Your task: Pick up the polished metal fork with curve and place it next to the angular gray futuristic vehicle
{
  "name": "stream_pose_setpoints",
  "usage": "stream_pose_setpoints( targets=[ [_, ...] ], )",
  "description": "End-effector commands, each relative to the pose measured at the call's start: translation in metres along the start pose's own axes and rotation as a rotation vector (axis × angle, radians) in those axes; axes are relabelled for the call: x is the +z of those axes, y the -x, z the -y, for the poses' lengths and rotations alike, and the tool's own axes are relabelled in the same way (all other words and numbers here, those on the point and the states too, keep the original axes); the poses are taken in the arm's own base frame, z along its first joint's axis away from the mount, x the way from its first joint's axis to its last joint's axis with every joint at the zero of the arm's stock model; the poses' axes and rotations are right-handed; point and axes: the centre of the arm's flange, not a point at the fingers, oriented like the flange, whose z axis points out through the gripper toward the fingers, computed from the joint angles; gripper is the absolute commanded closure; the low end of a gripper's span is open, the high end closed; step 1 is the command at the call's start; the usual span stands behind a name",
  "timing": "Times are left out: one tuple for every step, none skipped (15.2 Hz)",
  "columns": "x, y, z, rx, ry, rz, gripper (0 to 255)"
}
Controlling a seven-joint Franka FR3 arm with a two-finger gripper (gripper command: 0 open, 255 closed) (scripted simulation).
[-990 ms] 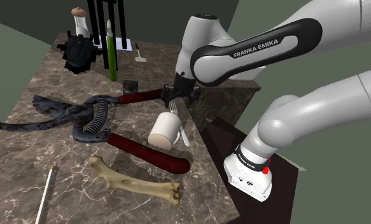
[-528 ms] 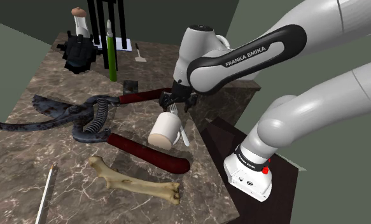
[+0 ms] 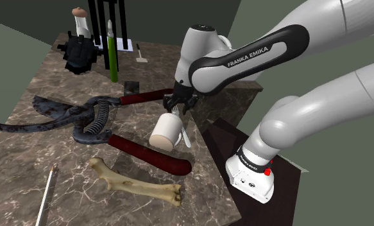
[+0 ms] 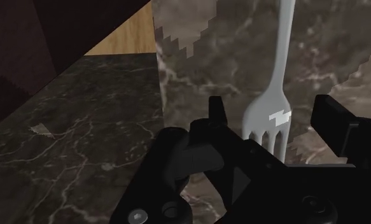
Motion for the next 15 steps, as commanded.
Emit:
stream_pose_setpoints(
  targets=[
    [0.001, 0.001, 0.000, -0.001, -0.001, 0.001, 255],
    [0.001, 0.000, 0.000, -0.001, -0.001, 0.001, 255],
    [0.001, 0.001, 0.000, -0.001, -0.001, 0.001, 255],
    [0.001, 0.001, 0.000, -0.001, -0.001, 0.001, 255],
    [0.001, 0.001, -0.001, -0.001, -0.001, 0.001, 255],
    [0.002, 0.001, -0.001, -0.001, -0.001, 0.001, 255],
    [0.001, 0.001, 0.001, -0.001, -0.001, 0.001, 255],
    [-0.004, 0.000, 0.001, -0.001, -0.001, 0.001, 255],
    [-0.009, 0.000, 0.001, -0.001, -0.001, 0.001, 255],
    [-0.014, 0.000, 0.001, -0.001, -0.001, 0.001, 255],
    [-0.020, -0.001, 0.001, -0.001, -0.001, 0.001, 255],
    [-0.025, -0.001, 0.001, -0.001, -0.001, 0.001, 255],
    [-0.030, -0.001, 0.001, -0.001, -0.001, 0.001, 255],
    [-0.035, -0.002, 0.001, -0.001, -0.001, 0.001, 255],
    [-0.041, -0.002, 0.001, -0.001, -0.001, 0.001, 255]
  ],
)
